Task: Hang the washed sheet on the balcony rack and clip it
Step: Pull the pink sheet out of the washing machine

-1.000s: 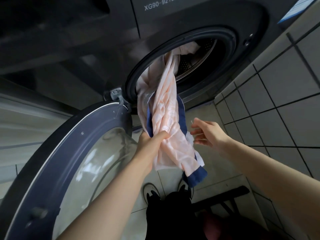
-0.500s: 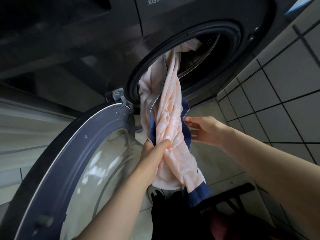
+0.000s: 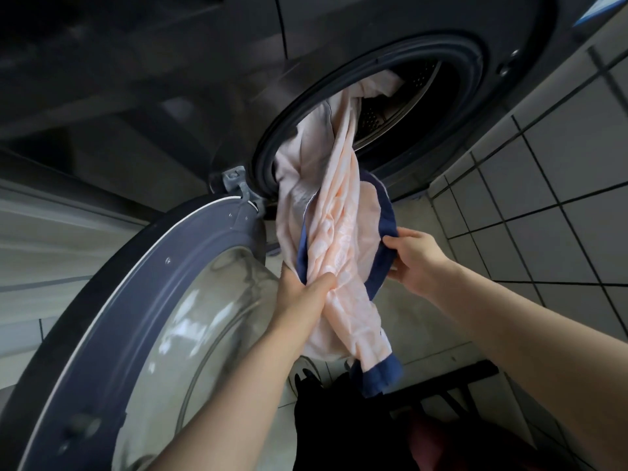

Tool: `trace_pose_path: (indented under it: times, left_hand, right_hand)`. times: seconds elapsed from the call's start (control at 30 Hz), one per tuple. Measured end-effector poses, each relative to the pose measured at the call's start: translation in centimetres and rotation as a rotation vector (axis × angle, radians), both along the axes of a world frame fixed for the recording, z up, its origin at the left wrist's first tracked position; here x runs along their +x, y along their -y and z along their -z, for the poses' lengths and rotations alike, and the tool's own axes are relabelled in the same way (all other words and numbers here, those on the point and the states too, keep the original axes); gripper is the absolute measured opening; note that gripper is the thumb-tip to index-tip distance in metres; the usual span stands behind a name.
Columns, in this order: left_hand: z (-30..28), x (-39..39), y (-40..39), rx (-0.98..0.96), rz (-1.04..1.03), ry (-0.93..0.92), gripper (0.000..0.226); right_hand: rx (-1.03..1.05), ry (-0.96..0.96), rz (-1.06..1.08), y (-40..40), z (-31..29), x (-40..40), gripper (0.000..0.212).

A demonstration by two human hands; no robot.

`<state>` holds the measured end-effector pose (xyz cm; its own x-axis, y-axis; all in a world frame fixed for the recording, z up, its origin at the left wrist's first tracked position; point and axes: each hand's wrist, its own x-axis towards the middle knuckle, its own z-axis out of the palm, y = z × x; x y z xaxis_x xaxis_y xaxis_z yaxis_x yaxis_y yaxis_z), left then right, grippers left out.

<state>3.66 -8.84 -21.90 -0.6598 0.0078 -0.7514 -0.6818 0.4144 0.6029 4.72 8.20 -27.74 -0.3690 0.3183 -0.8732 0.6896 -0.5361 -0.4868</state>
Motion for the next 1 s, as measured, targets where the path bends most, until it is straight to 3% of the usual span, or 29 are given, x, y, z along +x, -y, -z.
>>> trace_pose_path:
  times: [0.13, 0.23, 0.37, 0.57, 0.63, 0.7, 0.73, 0.83, 0.9, 1.0]
  left_hand:
    - [0.1, 0.5, -0.2, -0.126, 0.171, -0.107, 0.070]
    - [1.1, 1.1, -0.3, -0.069, 0.232, -0.176, 0.087]
    - [2.1, 2.4, -0.9, -0.175, 0.430, -0.332, 0.080]
    - [1.8, 3.9, -1.7, -0.201, 0.681, -0.498, 0.070]
    - [1.7, 4.2, -1.7, -0.132, 0.704, -0.522, 0.059]
    - [1.7, 4.4, -1.4, -0.063, 0.678, -0.510, 0.045]
    - [1.7, 4.4, -1.1, -0.018, 0.641, -0.488, 0.041]
    - [1.6, 3.8, -0.5, 0.151, 0.472, -0.328, 0.031]
    - [1.6, 3.1, -0.3, 0.252, 0.328, -0.222, 0.024]
    - [1.9, 1.8, -0.5, 0.206, 0.052, -0.112, 0.020]
  right_hand:
    - [-0.038, -0.089, -0.046, -0.4, -2.2, 1.0, 0.031]
    - [0.028, -0.152, -0.217, -0.2, -3.4, 1.6, 0.037]
    - [-0.027, -0.177, -0.419, 1.5, -4.4, 1.3, 0.022]
    - [-0.017, -0.129, -0.455, 2.7, -4.8, 0.2, 0.048]
    - [0.013, -0.071, -0.451, 2.8, -4.6, 0.1, 0.068]
    - [0.061, -0.063, -0.446, 2.7, -3.9, 0.2, 0.087]
    - [0.090, -0.083, -0.439, 2.8, -3.8, 0.2, 0.082]
    - [0.200, -0.143, -0.419, 2.6, -3.9, 0.6, 0.037]
    - [0.249, -0.184, -0.436, 2.2, -4.1, 1.0, 0.035]
    - [0.292, -0.233, -0.463, 1.7, -4.5, 1.7, 0.033]
